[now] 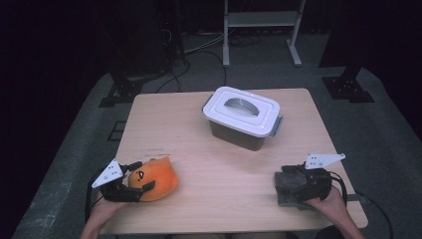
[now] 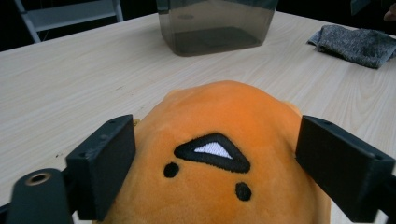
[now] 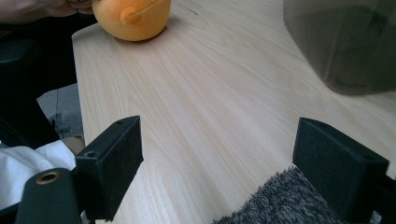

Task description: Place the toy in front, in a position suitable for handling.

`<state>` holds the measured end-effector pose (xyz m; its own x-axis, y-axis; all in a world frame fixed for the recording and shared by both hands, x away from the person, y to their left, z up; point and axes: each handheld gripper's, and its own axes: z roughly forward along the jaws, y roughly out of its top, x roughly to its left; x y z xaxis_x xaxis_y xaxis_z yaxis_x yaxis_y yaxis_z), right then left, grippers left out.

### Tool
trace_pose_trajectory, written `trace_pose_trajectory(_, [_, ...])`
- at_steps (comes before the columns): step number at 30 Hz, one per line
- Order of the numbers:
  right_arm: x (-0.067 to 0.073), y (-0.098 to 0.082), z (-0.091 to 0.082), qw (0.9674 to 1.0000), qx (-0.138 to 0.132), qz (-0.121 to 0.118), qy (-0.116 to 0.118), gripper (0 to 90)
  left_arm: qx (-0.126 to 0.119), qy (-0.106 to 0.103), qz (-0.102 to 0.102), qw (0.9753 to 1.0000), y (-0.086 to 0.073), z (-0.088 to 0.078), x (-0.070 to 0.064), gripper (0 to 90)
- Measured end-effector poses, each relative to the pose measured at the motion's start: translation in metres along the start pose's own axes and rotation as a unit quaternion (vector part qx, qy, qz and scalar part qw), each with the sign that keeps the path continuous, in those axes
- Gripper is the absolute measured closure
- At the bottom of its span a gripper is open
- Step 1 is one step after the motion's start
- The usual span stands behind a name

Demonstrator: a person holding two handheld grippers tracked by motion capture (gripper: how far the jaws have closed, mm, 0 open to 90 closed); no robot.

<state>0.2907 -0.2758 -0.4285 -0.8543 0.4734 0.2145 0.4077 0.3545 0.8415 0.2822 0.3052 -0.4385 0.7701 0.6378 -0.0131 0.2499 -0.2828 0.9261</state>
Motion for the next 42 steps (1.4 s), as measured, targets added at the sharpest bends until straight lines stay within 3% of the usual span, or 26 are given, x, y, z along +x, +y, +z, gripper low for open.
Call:
trace_pose_trajectory(7, [0.001,0.000,0.000,1.0000,0.001,-0.001,0.002,14.9,0.000,0.006,0.009,0.9999,-0.007,-0.001,-0.004,27.1])
trace_pose_trajectory(19, [0.001,0.000,-0.001,1.0000,0.000,-0.001,0.003,14.9,0.004,0.029,0.036,0.9989,-0.001,-0.001,-0.010,48.6])
trace_pose_trajectory(29, [0.001,0.000,0.000,1.0000,0.002,-0.003,0.000,15.0,0.000,0.034,0.042,0.9985,0.001,-0.001,-0.011,56.0])
trace_pose_trajectory(42, [0.001,0.000,0.000,1.0000,0.002,-0.003,0.001,15.0,-0.004,0.047,0.038,0.9982,0.005,-0.006,-0.008,56.7])
